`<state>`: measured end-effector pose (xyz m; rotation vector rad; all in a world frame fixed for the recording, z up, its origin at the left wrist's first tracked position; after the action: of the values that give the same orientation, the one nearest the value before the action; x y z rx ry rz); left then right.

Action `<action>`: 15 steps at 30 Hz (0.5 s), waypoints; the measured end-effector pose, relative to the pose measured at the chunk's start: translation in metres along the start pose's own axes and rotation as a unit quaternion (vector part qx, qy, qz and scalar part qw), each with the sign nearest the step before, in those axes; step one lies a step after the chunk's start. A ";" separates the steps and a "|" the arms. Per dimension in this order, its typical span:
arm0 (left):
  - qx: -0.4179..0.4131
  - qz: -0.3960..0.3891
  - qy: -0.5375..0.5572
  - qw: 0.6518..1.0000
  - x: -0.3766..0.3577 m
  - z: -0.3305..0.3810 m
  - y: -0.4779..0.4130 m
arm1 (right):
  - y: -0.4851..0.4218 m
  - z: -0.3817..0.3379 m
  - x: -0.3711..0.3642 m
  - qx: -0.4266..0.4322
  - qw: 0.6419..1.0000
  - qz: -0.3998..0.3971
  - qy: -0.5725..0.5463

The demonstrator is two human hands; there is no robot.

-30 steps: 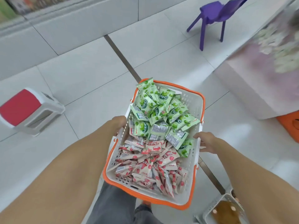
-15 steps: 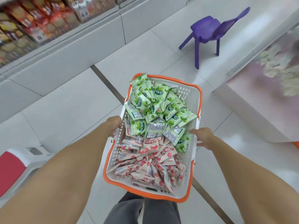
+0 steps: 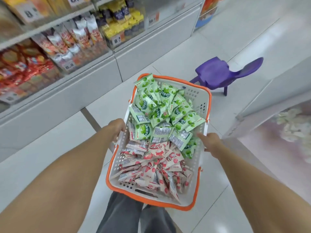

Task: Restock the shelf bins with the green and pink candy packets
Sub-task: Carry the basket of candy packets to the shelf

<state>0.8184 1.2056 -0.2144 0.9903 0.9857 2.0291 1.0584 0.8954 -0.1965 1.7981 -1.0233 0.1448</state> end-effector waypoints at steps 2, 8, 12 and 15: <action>-0.008 -0.018 -0.020 1.000 0.008 0.048 -0.032 | -0.032 -0.041 0.003 0.000 1.000 0.009 0.008; -0.021 -0.061 -0.030 0.997 0.026 0.179 -0.115 | -0.122 -0.138 0.015 -0.041 0.999 -0.002 -0.019; -0.020 -0.048 -0.028 0.998 0.026 0.257 -0.151 | -0.176 -0.183 0.022 -0.056 0.996 -0.023 -0.067; -0.018 -0.050 -0.028 0.998 0.017 0.313 -0.179 | -0.221 -0.211 0.027 -0.079 0.992 -0.039 -0.085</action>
<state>1.1139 1.4123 -0.2248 0.9556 0.9472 1.9198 1.3016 1.0775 -0.2385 1.7251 -1.0517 -0.1369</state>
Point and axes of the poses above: each hand's wrist, its own y-axis away from the middle knuckle, its own x-axis out of the back of the hand, z = x × y, the point moved 5 cm from there along -y, towards the middle knuckle, and after that the axes turned 1 degree about -x, right-handed, at the moved point
